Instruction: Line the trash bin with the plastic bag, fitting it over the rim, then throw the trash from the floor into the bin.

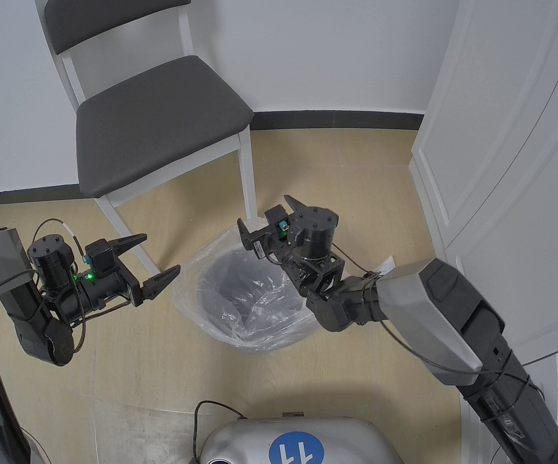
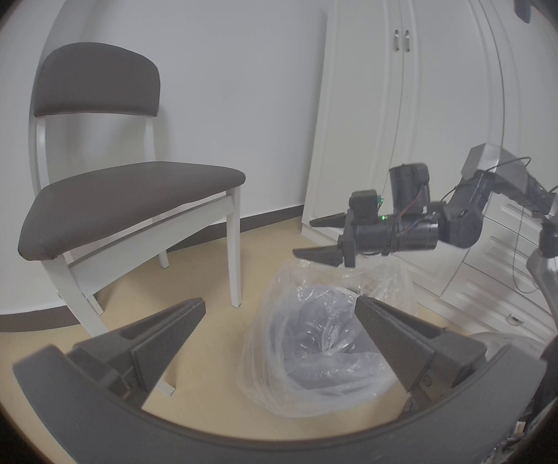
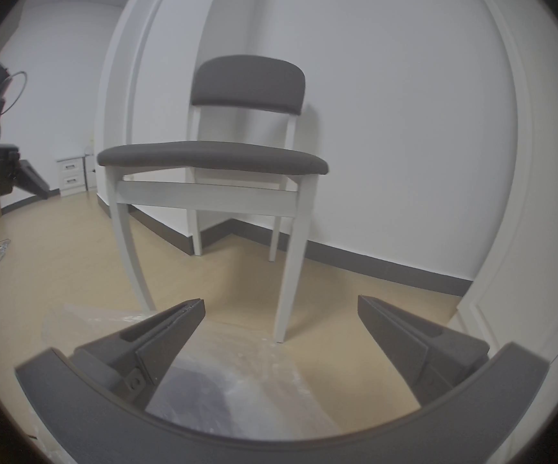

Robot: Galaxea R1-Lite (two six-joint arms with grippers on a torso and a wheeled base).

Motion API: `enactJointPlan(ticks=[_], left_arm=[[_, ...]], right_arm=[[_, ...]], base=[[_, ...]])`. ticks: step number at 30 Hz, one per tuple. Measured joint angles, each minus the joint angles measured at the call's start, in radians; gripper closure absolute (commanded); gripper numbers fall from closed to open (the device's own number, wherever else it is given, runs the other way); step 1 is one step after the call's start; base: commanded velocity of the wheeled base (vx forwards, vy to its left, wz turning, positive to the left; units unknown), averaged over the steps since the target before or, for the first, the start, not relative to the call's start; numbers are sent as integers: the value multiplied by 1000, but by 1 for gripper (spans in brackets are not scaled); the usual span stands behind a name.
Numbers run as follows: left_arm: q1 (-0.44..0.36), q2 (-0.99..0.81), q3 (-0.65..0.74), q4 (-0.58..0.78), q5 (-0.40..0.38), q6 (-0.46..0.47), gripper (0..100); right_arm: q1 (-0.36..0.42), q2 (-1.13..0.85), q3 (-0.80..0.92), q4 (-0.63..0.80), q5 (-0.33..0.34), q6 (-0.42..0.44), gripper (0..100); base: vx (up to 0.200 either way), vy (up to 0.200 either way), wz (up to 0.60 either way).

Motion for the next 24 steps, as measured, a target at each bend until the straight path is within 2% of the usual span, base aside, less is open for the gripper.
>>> enactJointPlan(ticks=[5, 9, 12, 17, 21, 24], left_arm=[[-29, 6, -16, 1, 74, -53, 0], [-60, 7, -43, 21, 164, -142, 0], [-87, 1, -74, 99, 229, -201, 0], [-119, -31, -122, 286, 318, -246, 0], [-135, -63, -146, 331, 349, -267, 0], [-157, -79, -154, 345, 365, -274, 0]], right_arm=[[4, -91, 58, 189, -43, 10, 0], [7, -176, 118, 429, -77, 79, 0], [13, -248, 154, 580, -109, 176, 0], [7, -359, 219, 727, -139, 367, 0], [6, -453, 302, 813, -117, 516, 0], [7, -505, 376, 803, -90, 581, 0]], base=[[0, 0, 0], [0, 0, 0], [0, 0, 0], [0, 0, 0], [0, 0, 0], [0, 0, 0]])
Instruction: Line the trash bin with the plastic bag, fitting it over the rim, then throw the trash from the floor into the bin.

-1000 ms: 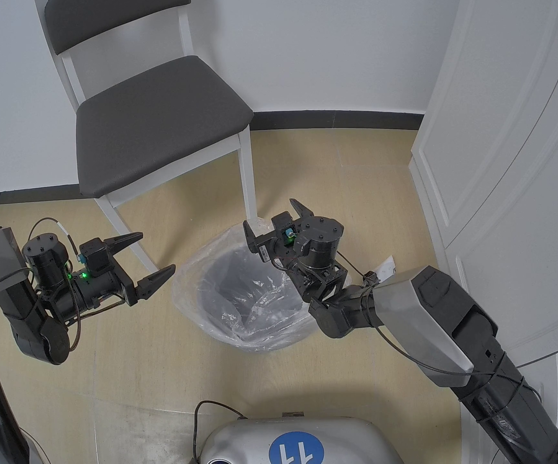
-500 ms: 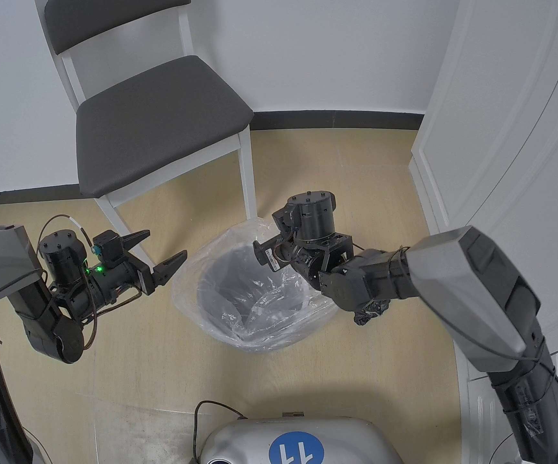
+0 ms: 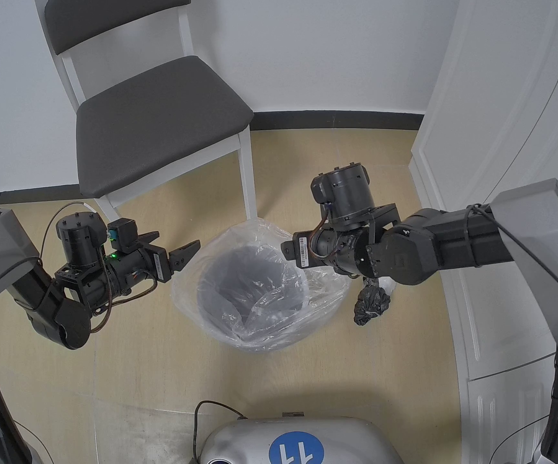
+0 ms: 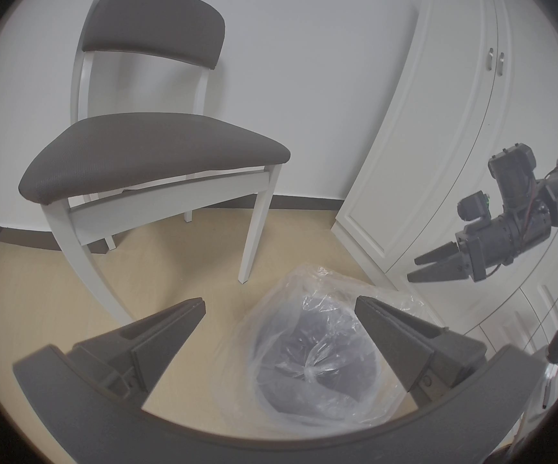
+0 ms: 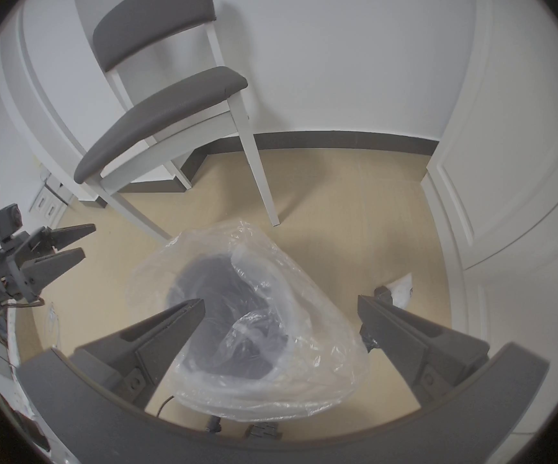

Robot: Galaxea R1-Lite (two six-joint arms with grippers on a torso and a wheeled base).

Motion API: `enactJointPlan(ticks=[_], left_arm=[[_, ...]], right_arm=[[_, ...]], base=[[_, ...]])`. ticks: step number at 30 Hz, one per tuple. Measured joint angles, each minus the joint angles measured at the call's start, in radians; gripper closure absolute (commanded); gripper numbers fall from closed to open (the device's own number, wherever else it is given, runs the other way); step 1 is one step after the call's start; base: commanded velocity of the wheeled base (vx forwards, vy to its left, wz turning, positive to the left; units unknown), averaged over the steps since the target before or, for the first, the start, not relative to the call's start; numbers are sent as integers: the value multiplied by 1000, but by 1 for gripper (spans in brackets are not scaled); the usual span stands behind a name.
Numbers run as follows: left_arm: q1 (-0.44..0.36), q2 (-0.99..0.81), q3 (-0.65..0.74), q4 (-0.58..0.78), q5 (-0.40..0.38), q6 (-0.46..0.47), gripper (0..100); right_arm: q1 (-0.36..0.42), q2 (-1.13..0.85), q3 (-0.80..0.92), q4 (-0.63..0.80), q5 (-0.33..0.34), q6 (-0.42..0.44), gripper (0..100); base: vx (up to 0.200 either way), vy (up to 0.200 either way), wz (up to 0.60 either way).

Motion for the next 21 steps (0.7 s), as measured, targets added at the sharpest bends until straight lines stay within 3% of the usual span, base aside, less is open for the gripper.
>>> enactJointPlan(ticks=[5, 16, 21], left_arm=[[-37, -4, -10, 3, 40, -4, 0], [-77, 39, -49, -1, 140, -7, 0], [-87, 91, -95, -3, 201, -8, 0]], right_arm=[[-3, -50, 142, -166, 15, 34, 0], [-34, -34, 453, -845, 50, 73, 0], [-43, 63, 489, -928, 59, 83, 0]], base=[[0, 0, 0], [0, 0, 0], [0, 0, 0]])
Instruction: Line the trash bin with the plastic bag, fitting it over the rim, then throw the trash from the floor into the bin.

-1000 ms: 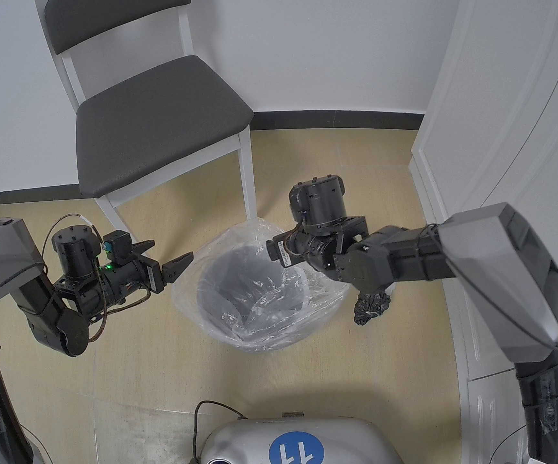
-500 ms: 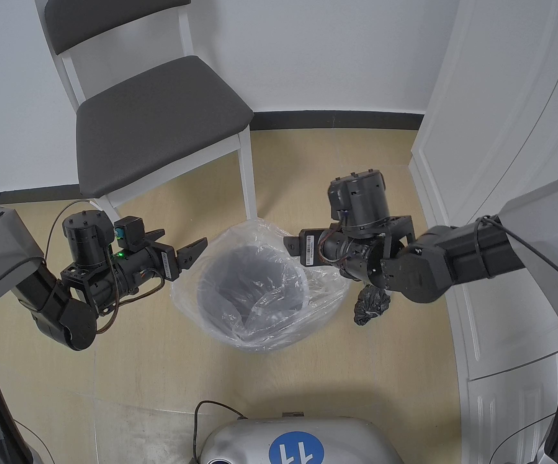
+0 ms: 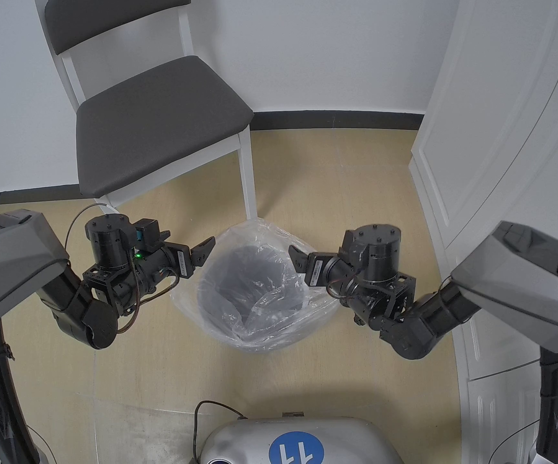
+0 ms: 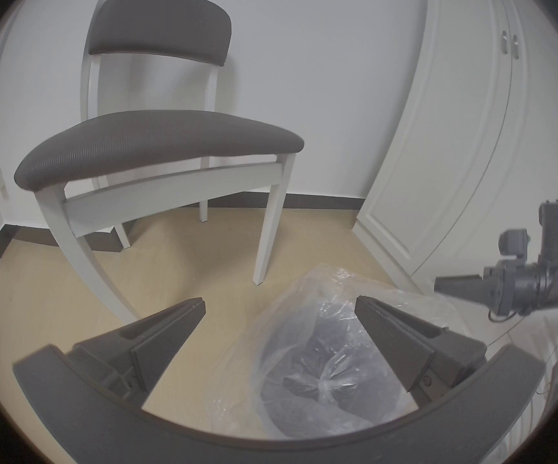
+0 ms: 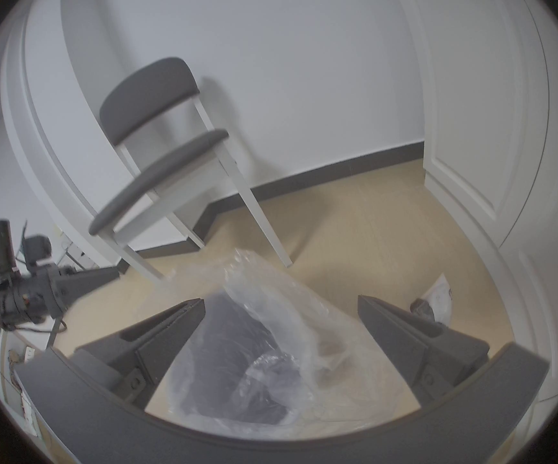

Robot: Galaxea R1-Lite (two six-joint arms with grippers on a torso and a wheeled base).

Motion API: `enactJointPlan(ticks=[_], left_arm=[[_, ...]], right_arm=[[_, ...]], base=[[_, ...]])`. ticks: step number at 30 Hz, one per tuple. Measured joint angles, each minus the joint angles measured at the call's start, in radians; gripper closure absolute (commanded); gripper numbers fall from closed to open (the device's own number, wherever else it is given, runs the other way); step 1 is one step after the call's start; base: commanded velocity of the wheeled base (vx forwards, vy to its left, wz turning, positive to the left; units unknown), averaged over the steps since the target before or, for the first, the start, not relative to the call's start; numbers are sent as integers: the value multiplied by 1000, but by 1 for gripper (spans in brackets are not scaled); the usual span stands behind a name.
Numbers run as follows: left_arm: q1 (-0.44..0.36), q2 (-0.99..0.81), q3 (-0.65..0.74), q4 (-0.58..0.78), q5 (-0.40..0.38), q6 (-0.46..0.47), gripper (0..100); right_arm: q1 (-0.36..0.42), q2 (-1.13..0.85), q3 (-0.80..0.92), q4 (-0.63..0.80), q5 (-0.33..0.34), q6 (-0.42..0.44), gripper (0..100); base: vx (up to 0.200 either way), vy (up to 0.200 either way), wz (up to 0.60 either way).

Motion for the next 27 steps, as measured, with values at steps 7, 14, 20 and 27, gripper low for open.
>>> enactJointPlan(ticks=[7, 14, 20, 27], left_arm=[[-5, 101, -76, 1, 59, -1, 0], [-5, 167, -121, 8, 95, 0, 0], [0, 202, -154, 13, 103, 0, 0], [4, 252, -222, 16, 198, 1, 0]], right_arm=[[-34, 135, -70, -20, 3, 9, 0], [-67, 211, -121, -61, 3, 11, 0], [-76, 242, -139, -70, 1, 13, 0], [-90, 299, -224, -99, -32, 30, 0]], base=[[0, 0, 0], [0, 0, 0], [0, 0, 0], [0, 0, 0]])
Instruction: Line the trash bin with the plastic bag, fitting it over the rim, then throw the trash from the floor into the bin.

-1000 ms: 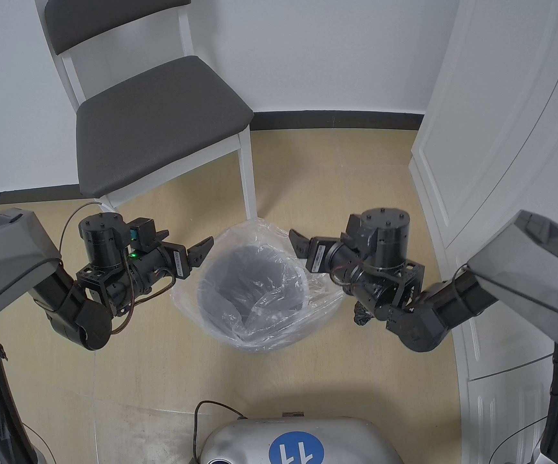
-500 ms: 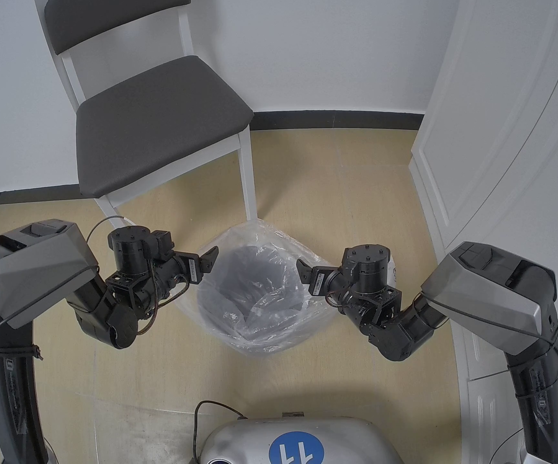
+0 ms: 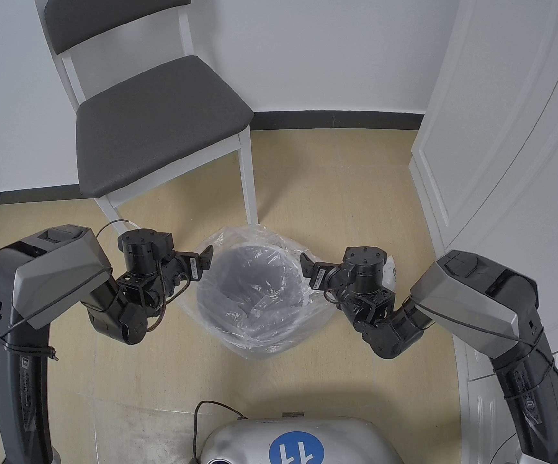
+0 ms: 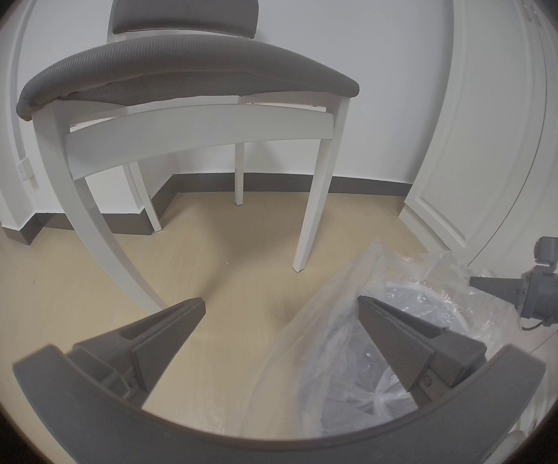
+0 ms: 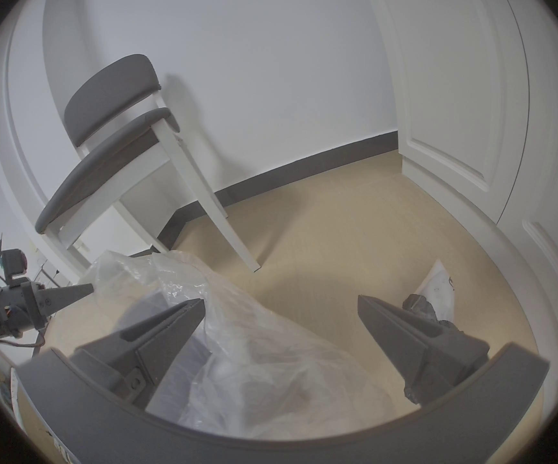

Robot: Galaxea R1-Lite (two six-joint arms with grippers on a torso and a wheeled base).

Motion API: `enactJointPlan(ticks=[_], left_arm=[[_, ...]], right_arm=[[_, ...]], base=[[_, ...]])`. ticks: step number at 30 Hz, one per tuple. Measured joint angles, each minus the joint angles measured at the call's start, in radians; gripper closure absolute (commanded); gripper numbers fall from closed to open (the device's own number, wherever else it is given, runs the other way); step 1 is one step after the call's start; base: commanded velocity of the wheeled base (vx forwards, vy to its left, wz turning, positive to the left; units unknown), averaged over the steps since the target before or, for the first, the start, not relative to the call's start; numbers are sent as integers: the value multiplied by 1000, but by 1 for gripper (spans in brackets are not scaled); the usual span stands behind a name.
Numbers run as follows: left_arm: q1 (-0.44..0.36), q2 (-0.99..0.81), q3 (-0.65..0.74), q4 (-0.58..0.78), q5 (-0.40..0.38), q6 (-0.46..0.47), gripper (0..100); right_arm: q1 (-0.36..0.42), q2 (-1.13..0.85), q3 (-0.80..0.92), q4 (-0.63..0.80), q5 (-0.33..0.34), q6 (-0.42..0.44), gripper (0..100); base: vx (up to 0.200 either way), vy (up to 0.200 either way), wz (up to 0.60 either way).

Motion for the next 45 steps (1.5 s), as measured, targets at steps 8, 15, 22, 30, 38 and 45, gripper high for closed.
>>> enactJointPlan(ticks=[8, 15, 22, 30, 38, 45], left_arm=[[6, 54, -65, 31, 31, 0, 0], [11, 82, -113, 49, 71, -1, 0], [19, 111, -157, 64, 104, -2, 0], [29, 148, -211, 84, 116, -2, 0], [40, 200, -270, 121, 157, -3, 0], [47, 220, -277, 128, 159, -2, 0]], right_arm=[[-17, 67, -94, -9, -28, 35, 0], [-25, 123, -184, -8, -65, 52, 0], [-36, 170, -249, -6, -69, 79, 0], [-40, 204, -295, 6, -69, 137, 0], [-45, 236, -340, 13, -69, 157, 0], [-46, 254, -347, 65, -69, 161, 0]], base=[[0, 0, 0], [0, 0, 0], [0, 0, 0], [0, 0, 0], [0, 0, 0], [0, 0, 0]])
